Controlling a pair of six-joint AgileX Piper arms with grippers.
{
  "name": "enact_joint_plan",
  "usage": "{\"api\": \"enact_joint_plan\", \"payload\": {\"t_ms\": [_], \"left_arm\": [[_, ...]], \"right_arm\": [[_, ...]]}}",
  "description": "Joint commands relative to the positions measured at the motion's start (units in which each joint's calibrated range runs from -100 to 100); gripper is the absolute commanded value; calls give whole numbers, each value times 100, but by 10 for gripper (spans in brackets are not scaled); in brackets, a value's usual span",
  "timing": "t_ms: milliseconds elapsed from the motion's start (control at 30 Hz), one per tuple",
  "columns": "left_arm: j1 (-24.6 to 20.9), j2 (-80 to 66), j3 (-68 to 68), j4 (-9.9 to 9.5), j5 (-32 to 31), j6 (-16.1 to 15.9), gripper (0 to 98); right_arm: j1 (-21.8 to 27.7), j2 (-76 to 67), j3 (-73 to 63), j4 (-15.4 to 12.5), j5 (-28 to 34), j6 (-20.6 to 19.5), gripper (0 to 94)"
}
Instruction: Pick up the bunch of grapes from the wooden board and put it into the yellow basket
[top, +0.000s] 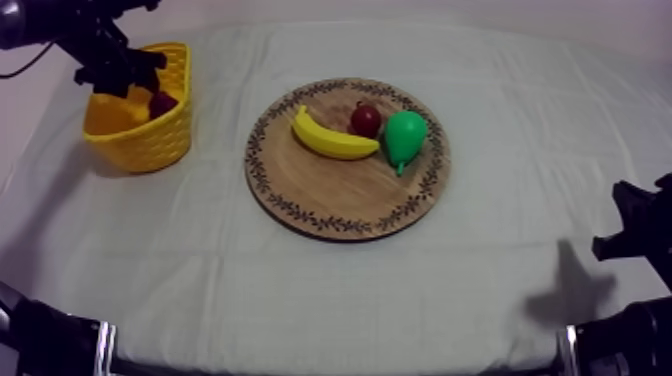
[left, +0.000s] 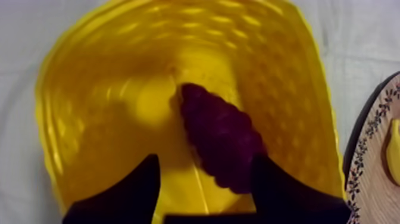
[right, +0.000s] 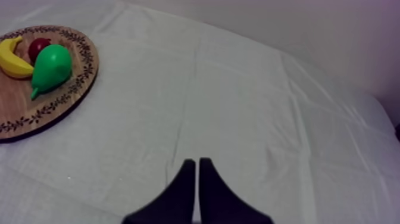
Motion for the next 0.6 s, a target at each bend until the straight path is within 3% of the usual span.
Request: {"api": "enact_joint_plan", "payload": {"t_ms": [0, 300, 567], "left_arm": [[6, 37, 16, 5, -24, 5, 590], [42, -290, 257, 11, -116, 11, 591], [64, -1612, 1139, -11, -346, -10, 547]], "right_arm": [[0, 2, -1, -1, -2, -13, 3], [0, 2, -1, -1, -2, -13, 3], [0, 2, -1, -1, -2, -13, 3]]}}
